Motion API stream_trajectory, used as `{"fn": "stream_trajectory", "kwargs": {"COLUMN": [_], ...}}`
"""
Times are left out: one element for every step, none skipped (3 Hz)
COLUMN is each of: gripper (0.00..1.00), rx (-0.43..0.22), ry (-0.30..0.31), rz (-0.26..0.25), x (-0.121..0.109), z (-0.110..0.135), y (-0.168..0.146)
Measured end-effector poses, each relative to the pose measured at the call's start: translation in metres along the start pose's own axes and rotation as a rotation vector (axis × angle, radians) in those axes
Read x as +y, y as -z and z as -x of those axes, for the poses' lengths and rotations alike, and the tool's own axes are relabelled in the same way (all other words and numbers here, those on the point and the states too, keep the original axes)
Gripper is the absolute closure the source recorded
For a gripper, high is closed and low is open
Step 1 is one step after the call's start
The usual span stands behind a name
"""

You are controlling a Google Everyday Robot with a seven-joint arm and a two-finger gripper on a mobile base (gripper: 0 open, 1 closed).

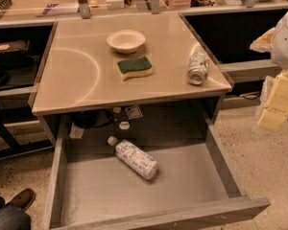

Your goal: Pick blue plastic bottle from top drawer and place on counter

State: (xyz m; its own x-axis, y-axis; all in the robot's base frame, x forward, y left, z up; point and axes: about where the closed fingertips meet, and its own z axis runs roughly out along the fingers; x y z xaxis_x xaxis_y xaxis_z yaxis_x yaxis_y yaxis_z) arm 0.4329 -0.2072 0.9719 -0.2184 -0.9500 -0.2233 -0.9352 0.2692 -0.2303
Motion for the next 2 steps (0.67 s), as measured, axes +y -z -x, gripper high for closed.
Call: {"fn": "stream_trajectory", "kwargs": {"gripper": [0.00, 0.00], "rx": [-0.022, -0.033], "ry": [-0.003, 0.030], "rz": [0.057, 0.119], "x": [0.029, 0.060], "z": [0.028, 0.065], "y": [-0.014, -0.035]}}
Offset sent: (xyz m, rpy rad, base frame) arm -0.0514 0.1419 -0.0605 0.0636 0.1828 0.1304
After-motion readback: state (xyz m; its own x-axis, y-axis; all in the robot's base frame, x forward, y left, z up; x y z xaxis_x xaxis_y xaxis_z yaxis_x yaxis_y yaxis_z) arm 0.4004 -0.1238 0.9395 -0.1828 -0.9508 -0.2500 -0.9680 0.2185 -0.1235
